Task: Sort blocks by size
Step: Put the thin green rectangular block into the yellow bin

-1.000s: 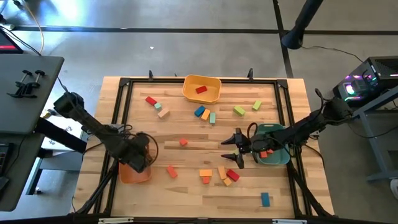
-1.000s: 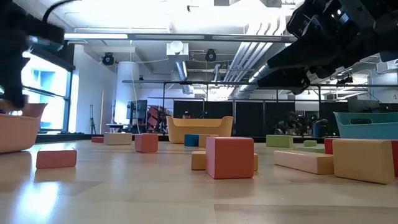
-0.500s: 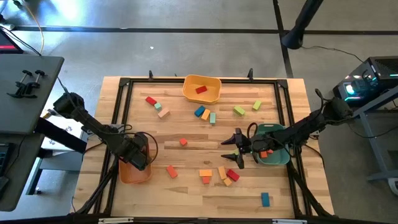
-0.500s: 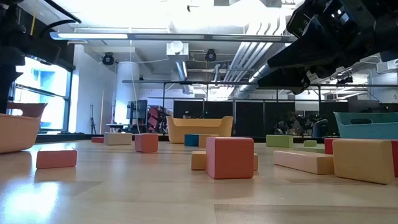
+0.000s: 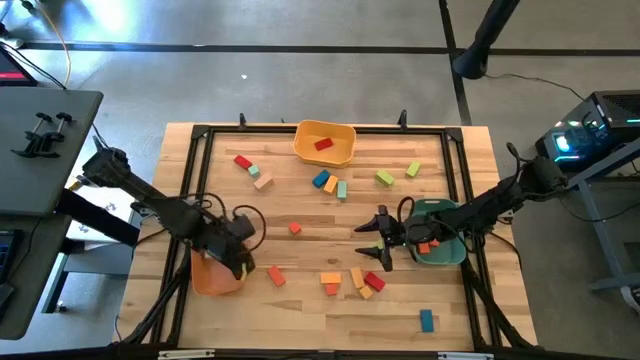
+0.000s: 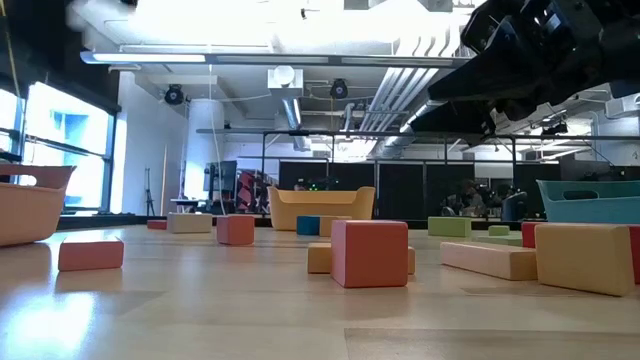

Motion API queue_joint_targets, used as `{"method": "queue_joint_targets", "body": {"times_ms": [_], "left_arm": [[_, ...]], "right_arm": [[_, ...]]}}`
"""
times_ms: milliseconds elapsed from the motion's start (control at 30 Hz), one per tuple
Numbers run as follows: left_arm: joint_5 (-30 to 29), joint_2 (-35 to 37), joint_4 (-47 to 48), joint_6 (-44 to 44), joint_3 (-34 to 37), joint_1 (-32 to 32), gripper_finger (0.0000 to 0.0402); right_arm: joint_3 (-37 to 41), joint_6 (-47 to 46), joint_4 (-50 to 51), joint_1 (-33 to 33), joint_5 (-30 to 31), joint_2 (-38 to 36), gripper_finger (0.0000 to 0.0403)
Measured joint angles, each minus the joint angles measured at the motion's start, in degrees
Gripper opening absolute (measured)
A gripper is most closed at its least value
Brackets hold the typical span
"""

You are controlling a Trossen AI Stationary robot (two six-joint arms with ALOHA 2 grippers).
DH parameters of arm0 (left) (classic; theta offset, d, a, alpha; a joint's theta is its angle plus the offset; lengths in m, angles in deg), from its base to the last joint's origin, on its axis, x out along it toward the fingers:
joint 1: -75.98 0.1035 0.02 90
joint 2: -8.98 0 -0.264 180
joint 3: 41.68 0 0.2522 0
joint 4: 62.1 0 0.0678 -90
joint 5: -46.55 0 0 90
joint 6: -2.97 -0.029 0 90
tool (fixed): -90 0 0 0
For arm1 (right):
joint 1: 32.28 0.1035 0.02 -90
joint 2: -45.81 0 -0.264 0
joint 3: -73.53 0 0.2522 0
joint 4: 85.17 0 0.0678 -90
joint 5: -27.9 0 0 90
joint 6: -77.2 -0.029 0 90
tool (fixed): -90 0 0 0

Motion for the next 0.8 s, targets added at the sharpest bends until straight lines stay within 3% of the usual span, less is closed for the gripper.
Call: {"method": "queue_joint_targets", "body": {"times_ms": [67, 233, 367, 467, 633, 800], "left_arm": [[-3.6, 0.0, -8.1, -7.7, -1.6, 0.0, 0.0227], [-8.7, -1.8, -33.2, -39.5, -1.5, 0.0, 0.0227], [-11.6, -6.4, -43.8, -55.1, -1.5, 0.8, 0.0227], [-12.1, -10.8, -47.0, -60.9, -1.4, 3.0, 0.0227], [-12.1, -19.2, -50.0, -61.8, -1.4, 7.6, 0.0227], [-11.7, -27.7, -61.2, -64.0, -1.4, 11.6, 0.0227]], "right_arm": [[0.0, 0.0, 0.0, 0.0, 0.0, 0.0, 0.0286], [0.0, 0.8, -0.1, 0.0, 0.0, 0.0, 0.0286], [0.0, 0.9, -0.1, 0.0, 0.0, 0.0, 0.0286], [0.0, 1.8, 0.1, 0.4, 0.0, 0.0, 0.0286], [-0.7, 8.3, 4.1, 5.1, 1.4, -2.7, 0.0286], [-7.7, 5.7, 30.1, 9.8, 7.9, -9.8, 0.0286]]}}
